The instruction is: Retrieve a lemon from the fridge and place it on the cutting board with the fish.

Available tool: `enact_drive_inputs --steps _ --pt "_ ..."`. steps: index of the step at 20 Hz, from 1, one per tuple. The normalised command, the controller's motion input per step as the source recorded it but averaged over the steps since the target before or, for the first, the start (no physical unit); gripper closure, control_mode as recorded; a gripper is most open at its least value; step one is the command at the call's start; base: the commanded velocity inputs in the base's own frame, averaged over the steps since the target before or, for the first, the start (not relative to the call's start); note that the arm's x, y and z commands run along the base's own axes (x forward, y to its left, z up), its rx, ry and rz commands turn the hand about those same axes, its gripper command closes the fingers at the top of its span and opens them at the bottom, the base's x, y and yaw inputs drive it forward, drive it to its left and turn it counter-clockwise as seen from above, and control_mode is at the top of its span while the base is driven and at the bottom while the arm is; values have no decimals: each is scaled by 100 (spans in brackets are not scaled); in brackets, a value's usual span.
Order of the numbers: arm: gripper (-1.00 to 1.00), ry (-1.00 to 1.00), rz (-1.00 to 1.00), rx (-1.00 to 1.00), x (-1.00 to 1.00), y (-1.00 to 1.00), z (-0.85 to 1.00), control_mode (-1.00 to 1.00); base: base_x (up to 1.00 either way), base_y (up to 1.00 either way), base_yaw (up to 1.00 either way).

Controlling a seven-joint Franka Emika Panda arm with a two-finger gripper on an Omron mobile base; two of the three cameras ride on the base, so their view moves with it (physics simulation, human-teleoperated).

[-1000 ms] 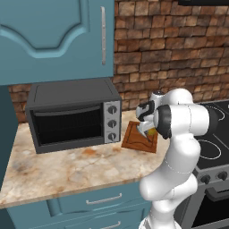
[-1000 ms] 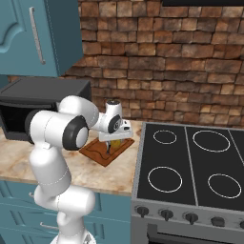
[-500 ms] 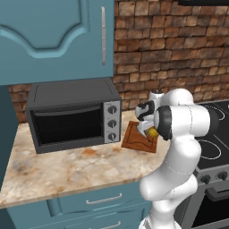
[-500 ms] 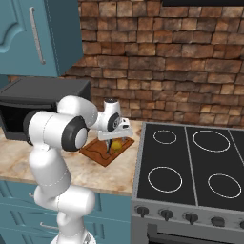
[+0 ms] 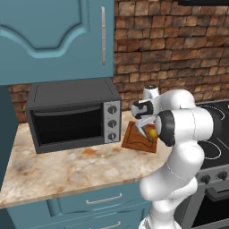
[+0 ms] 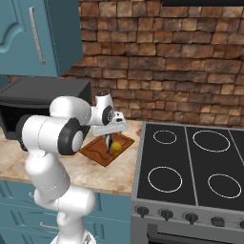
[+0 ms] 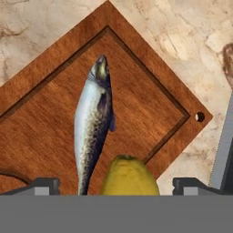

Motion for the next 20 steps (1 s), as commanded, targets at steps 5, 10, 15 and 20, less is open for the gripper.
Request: enact_drive_inputs --steps 5,10,15,20 --pt "-100 1 -14 1 -78 -1 27 -100 0 0 0" --pt "-100 12 -27 5 -87 3 38 -100 0 0 0" --pt "-100 4 -22 3 -89 14 47 -100 0 0 0" --pt "-100 -25 -5 0 -100 4 70 -100 0 0 0"
